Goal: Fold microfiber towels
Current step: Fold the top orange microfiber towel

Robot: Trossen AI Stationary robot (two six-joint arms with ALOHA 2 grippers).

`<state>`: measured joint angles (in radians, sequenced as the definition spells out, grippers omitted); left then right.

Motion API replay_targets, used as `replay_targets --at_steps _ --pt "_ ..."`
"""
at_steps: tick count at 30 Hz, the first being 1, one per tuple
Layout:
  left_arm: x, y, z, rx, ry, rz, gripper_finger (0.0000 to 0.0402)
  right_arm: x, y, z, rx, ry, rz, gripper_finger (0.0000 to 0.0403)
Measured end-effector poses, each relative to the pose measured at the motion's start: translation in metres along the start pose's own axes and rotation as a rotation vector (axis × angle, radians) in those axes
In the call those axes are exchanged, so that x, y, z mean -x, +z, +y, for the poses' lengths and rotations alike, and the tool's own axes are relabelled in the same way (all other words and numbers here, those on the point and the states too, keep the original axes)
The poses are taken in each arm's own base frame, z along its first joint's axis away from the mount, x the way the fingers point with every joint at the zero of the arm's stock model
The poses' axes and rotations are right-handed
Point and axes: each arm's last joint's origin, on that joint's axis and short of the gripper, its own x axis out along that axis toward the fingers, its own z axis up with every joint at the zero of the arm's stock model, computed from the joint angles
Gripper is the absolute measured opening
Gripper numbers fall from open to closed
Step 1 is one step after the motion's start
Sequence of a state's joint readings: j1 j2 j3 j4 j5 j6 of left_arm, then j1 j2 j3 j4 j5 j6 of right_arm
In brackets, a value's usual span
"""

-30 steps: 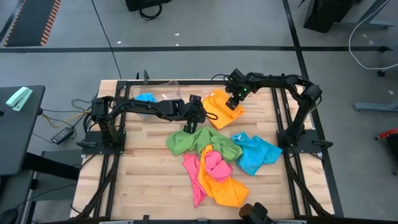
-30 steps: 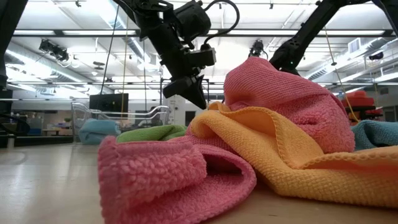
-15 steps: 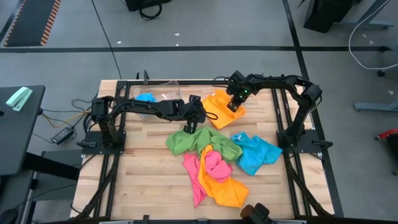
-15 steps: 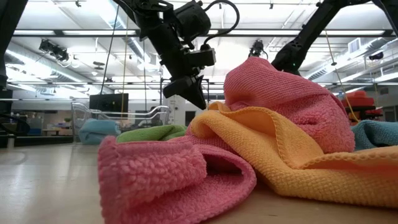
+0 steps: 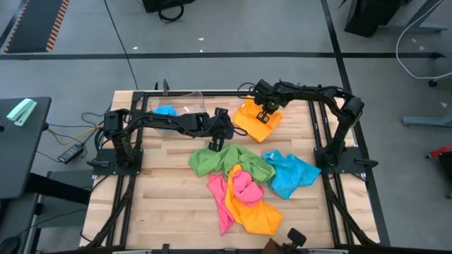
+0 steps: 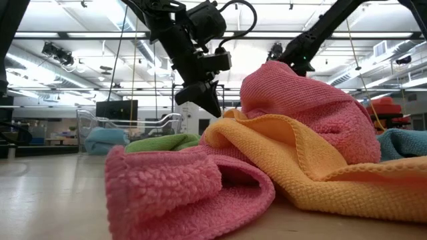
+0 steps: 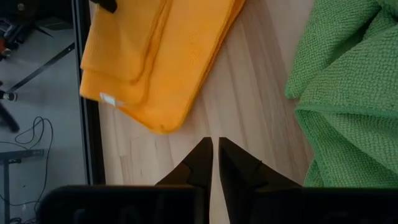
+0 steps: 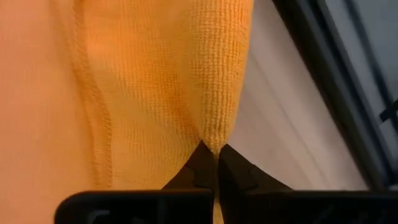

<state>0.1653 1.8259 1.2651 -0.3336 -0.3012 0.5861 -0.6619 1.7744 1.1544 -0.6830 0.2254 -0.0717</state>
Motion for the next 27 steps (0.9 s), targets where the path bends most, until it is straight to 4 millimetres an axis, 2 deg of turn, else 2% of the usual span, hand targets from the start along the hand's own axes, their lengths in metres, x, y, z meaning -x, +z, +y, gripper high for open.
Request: replay_targets --at_steps 13,22,27 --pt "0.001 0.001 -0.002 -0.001 -0.003 -0.003 0.0029 0.016 0.01 0.049 0.052 0.014 -0.106 0.0006" --pt "0.004 0.003 -0.014 -0.021 -0.065 0.013 0.0036 0.021 0.011 0.066 0.078 0.011 -0.145 0.0006" --pt "-0.016 -0.002 -0.02 0.018 -0.176 -0.01 0.0028 0.022 0.011 0.071 0.089 0.014 -0.151 0.0006"
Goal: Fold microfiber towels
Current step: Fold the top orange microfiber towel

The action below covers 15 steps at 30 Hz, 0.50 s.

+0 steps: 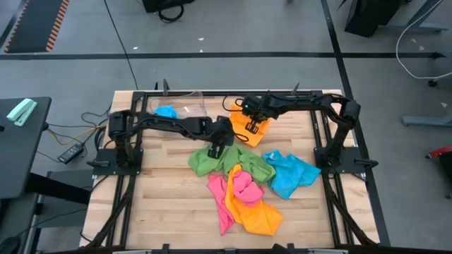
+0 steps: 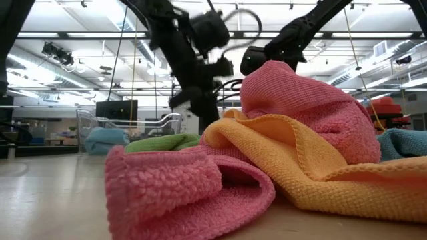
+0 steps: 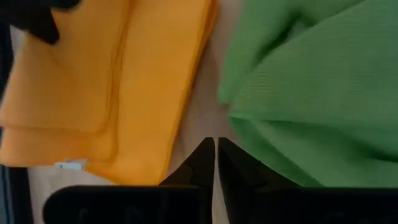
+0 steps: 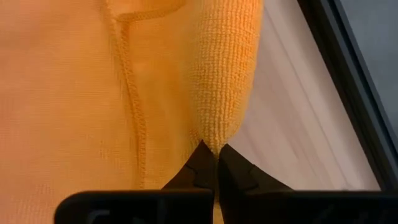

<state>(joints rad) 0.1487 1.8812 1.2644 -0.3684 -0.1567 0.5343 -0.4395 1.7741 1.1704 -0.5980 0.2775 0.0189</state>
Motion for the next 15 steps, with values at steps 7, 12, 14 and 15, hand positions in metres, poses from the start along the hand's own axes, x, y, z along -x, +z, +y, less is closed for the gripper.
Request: replay_targets --at_steps 7,12,14,15 --pt "-0.026 -0.007 0.005 0.026 0.015 0.006 0.0011 0.001 0.0 0.003 0.01 0.003 -0.001 0.0006" --pt "-0.042 -0.013 0.009 0.067 0.029 0.007 0.0013 0.001 0.0 0.004 0.015 0.004 0.002 0.0006" --pt "-0.045 -0.015 0.009 0.076 0.025 0.021 0.0019 0.001 0.0 0.004 0.017 0.004 -0.003 0.0006" --pt "-0.048 -0.015 0.01 0.083 0.033 0.009 0.0021 0.001 0.001 0.005 0.019 0.005 -0.01 0.0006"
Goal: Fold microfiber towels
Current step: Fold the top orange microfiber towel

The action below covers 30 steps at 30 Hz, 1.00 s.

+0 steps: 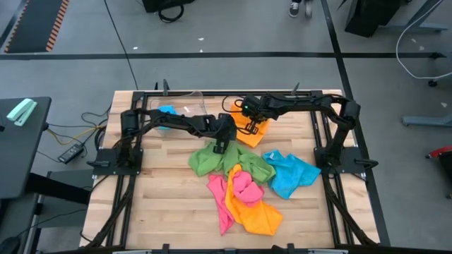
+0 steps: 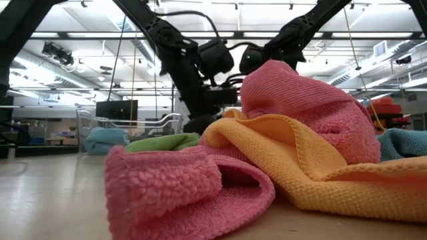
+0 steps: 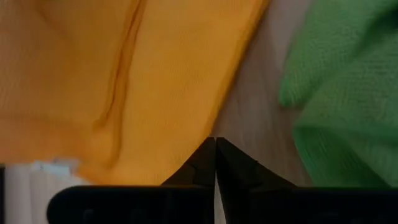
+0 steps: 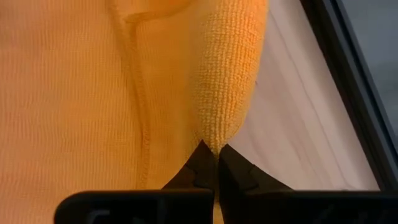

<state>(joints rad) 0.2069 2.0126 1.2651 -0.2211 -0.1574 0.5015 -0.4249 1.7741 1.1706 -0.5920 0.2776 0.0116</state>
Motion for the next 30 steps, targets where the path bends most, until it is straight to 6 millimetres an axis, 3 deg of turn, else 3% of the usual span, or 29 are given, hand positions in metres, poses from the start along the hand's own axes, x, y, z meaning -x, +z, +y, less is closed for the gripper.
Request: replay_targets --at_steps 7,30 --pt "-0.012 -0.005 0.001 0.022 0.001 0.009 0.0011 0.004 0.004 0.009 0.022 0.014 -0.027 0.0006" --pt "-0.013 -0.009 0.007 0.07 0.013 0.012 0.0022 0.019 0.008 0.049 0.086 0.083 -0.118 0.0006"
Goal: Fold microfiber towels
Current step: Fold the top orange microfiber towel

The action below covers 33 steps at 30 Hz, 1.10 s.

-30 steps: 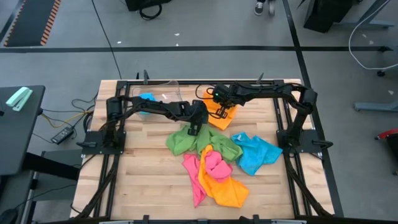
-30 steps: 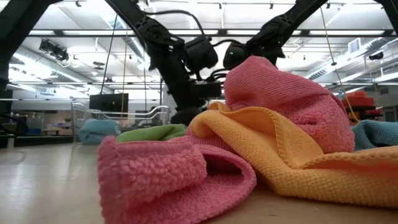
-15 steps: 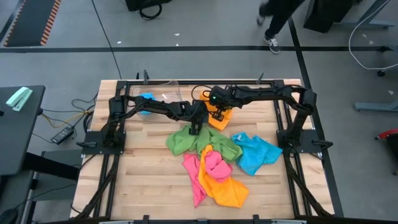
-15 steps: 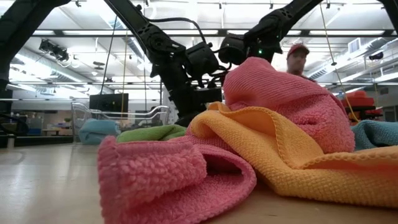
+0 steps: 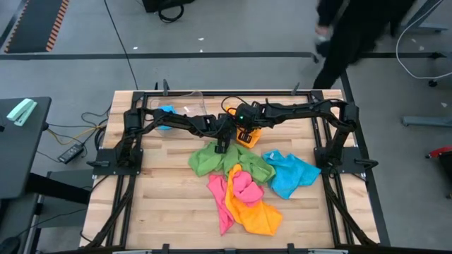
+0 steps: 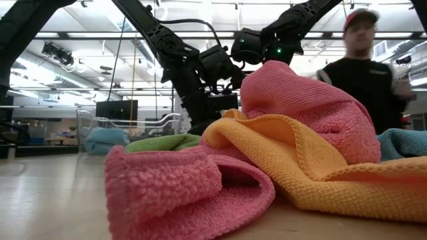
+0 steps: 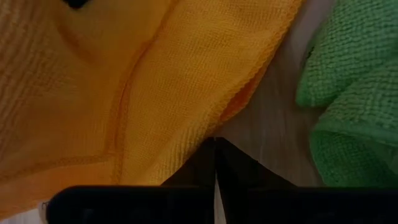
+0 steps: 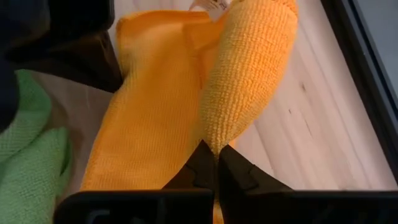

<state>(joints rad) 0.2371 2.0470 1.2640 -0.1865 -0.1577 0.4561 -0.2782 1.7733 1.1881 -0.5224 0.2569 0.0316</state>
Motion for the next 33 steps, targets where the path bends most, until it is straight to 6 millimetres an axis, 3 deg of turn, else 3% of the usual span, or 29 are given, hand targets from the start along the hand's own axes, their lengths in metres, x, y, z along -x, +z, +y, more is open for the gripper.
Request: replay_targets --at_steps 11,20,26,33 --pt "0.0 -0.001 -0.001 -0.006 -0.003 0.007 0.0009 -0.002 -0.008 0.016 0.077 0.036 0.0 0.0006" --pt "0.0 -0.001 -0.004 0.005 -0.013 0.023 0.0027 -0.002 -0.009 0.018 0.051 0.074 0.009 0.0007" --pt "0.002 -0.001 -0.008 -0.007 -0.026 0.038 0.0016 -0.002 -0.01 0.02 0.05 0.12 0.016 0.0007" --pt "0.002 0.0 -0.01 -0.011 -0.028 0.038 0.0014 -0.002 -0.01 0.021 0.044 0.178 0.015 0.0044"
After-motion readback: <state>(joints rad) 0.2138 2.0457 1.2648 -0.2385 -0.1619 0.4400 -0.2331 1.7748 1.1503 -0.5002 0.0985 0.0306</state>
